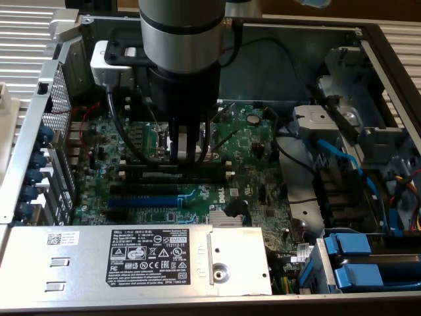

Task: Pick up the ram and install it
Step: 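Press down the ram until it locks into place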

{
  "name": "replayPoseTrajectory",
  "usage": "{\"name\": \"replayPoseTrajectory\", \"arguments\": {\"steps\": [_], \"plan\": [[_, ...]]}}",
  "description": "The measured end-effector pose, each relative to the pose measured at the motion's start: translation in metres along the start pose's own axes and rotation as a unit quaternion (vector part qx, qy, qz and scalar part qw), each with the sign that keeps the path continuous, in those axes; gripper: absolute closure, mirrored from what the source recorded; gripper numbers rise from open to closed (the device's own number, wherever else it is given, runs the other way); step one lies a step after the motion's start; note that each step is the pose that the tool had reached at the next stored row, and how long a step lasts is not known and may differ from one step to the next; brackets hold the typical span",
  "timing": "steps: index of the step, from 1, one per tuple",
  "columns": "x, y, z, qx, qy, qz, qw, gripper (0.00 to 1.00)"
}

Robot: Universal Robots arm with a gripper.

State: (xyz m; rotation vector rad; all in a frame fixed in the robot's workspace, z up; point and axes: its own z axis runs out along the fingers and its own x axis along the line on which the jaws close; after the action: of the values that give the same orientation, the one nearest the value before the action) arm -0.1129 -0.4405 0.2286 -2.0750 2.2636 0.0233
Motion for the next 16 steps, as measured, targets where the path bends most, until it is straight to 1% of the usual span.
{"name": "replayPoseTrajectory", "arguments": {"steps": [7, 9, 11, 12, 14, 16], "plan": [[0.001, 0.0000, -0.0001, -0.0005, 0.0001, 0.000, 1.0000, 0.89], [0.001, 0.0001, -0.0008, -0.0013, 0.0000, 0.000, 1.0000, 0.89], [0.000, 0.0000, -0.0033, -0.0013, -0.0002, 0.000, 1.0000, 0.89], [0.000, -0.0001, -0.0058, -0.0016, 0.0001, 0.000, 1.0000, 0.89], [0.000, -0.0002, -0.0103, -0.0022, -0.0001, 0.000, 1.0000, 0.89], [0.000, 0.0004, -0.0127, -0.0029, 0.0000, 0.000, 1.0000, 0.89]]}}
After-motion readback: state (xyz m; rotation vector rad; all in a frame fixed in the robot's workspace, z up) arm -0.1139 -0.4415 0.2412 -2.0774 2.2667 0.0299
